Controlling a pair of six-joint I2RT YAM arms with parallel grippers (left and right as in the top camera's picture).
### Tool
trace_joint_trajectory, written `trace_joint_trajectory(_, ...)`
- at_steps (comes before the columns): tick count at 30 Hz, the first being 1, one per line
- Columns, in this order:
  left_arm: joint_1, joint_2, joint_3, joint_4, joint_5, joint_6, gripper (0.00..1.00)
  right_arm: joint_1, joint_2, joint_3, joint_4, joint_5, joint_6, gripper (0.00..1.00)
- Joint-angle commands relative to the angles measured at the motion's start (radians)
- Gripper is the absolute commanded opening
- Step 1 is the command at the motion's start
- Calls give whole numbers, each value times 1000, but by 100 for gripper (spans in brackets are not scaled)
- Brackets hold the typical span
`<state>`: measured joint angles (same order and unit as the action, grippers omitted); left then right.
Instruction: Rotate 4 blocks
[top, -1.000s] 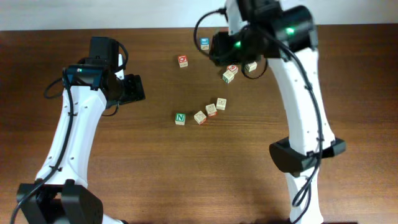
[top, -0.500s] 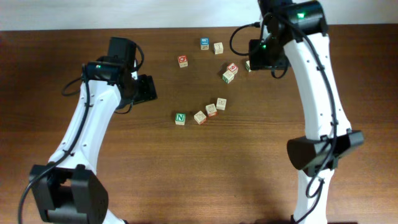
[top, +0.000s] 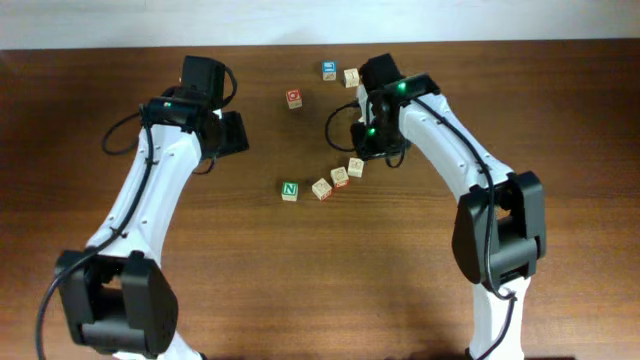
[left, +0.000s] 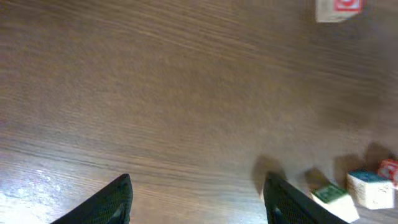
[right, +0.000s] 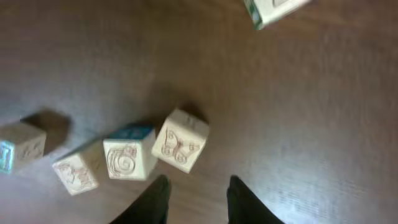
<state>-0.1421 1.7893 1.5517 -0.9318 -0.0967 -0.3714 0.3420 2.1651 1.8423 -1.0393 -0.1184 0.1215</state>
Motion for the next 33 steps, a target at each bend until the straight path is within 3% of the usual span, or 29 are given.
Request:
trace_joint_trajectory(1, -1, 58, 20, 27, -59, -10, 62, 14, 19, -35, 116, -3, -8, 29)
trace_joint_trajectory(5, -1, 68, 20, 66, -58, -10, 48, 18, 82, -36, 204, -3, 57, 13)
trace_joint_trajectory(11, -1, 68, 20, 68, -58, -10, 48, 33, 132, -40, 209, -9, 97, 4)
trace_joint_trajectory(20, -1, 68, 20, 67, -58, -10, 50, 39, 131, -32, 90, -10, 92, 5)
trace_joint_trajectory(24, -1, 68, 20, 67, -57, -10, 51, 39, 131, 50, 92, -46, -6, 6)
trace_joint_trajectory(26, -1, 68, 20, 67, -57, -10, 51, 43, 131, 95, 108, -109, -71, 17)
trace_joint_trajectory(28, -1, 68, 20, 67, -57, -10, 51, 68, 132, 92, 121, -111, -73, 17)
trace_joint_trajectory(33, -1, 68, 20, 66, -58, -10, 52, 142, 132, 71, 120, 28, 137, 9)
